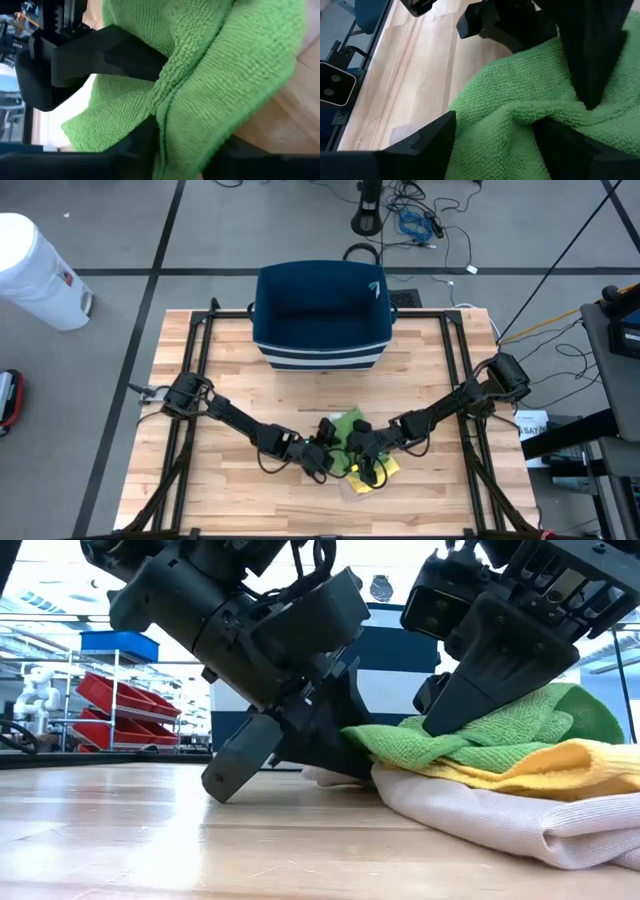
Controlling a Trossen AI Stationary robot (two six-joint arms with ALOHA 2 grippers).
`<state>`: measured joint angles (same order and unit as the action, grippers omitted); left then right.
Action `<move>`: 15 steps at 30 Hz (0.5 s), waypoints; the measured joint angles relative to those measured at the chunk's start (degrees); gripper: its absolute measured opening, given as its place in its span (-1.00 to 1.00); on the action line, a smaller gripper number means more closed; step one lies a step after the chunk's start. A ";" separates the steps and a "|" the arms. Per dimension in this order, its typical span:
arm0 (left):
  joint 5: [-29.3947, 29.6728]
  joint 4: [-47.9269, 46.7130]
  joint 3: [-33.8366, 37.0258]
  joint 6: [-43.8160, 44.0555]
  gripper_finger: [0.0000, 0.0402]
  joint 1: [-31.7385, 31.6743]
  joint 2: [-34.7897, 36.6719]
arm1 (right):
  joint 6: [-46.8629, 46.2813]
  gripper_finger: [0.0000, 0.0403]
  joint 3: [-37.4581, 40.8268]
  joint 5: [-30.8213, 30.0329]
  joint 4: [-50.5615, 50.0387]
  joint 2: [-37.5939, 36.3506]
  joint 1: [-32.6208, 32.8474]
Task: Fold towel
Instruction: Put the stacked towels into the laundry bin
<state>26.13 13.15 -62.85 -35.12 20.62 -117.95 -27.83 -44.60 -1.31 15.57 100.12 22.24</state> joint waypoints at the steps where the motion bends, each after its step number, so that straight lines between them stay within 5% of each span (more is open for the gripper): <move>1: -0.09 0.09 0.00 -0.46 -0.45 0.00 0.00 | 0.00 0.26 0.00 0.11 -0.02 -0.01 -0.02; 8: -0.61 -0.44 0.00 -1.48 -0.91 -0.09 0.00 | 4.46 0.26 0.00 3.68 -1.43 -0.39 0.32; 15: -1.20 -0.61 -0.04 -1.48 -0.96 -0.09 0.00 | 9.22 0.26 0.02 3.61 -4.47 -3.19 3.97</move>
<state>24.93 12.53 -62.89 -36.60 20.53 -117.95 -18.61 -44.58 2.30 11.10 96.94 26.20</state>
